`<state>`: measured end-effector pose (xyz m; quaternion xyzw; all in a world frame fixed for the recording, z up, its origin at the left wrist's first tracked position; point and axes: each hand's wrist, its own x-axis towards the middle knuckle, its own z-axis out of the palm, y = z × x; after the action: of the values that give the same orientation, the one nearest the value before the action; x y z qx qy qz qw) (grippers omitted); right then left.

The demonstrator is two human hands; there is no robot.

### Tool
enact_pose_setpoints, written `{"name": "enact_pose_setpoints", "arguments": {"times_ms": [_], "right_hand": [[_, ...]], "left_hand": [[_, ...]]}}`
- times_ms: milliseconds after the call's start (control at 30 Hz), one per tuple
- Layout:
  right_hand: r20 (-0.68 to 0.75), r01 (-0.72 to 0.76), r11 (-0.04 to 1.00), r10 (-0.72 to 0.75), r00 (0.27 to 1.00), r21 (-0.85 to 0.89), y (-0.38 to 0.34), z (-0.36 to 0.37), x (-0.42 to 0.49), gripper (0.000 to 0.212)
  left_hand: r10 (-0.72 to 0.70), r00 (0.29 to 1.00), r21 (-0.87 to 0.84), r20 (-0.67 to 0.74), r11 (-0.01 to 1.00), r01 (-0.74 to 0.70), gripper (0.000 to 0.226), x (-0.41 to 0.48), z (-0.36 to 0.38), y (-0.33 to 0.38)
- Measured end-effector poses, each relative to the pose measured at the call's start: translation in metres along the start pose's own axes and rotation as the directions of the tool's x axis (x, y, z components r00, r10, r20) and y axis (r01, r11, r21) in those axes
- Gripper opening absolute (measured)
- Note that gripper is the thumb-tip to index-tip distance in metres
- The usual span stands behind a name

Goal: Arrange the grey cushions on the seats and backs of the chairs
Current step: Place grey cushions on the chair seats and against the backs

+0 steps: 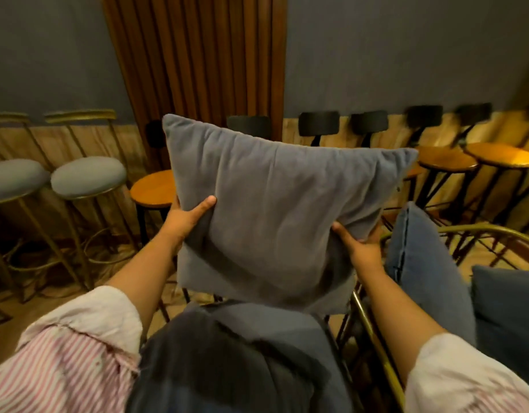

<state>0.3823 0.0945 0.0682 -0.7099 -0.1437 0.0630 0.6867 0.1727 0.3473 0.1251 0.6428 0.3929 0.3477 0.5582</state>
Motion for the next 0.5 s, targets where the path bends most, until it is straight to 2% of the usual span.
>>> {"name": "enact_pose_setpoints", "arguments": {"times_ms": [167, 300, 400, 500], "right_hand": [[-0.128, 0.060, 0.997, -0.055, 0.990, 0.038, -0.081, -0.049, -0.043, 0.089], [-0.212, 0.073, 0.991, -0.049, 0.976, 0.111, -0.116, -0.100, -0.077, 0.099], [-0.293, 0.108, 0.991, -0.081, 0.953, 0.079, -0.132, -0.145, -0.095, 0.089], [-0.368, 0.098, 0.994, -0.077, 0.927, 0.041, -0.144, -0.196, -0.108, 0.100]], "left_hand": [[0.084, 0.996, 0.027, 0.028, 0.996, -0.085, 0.094, -0.063, -0.011, 0.064], [0.114, 0.988, 0.000, 0.106, 0.993, -0.115, 0.095, -0.106, 0.005, 0.093], [0.147, 0.972, -0.066, 0.181, 0.988, -0.138, 0.086, -0.132, 0.028, 0.109], [0.197, 0.941, -0.135, 0.274, 0.977, -0.166, 0.072, -0.157, 0.064, 0.122]]}}
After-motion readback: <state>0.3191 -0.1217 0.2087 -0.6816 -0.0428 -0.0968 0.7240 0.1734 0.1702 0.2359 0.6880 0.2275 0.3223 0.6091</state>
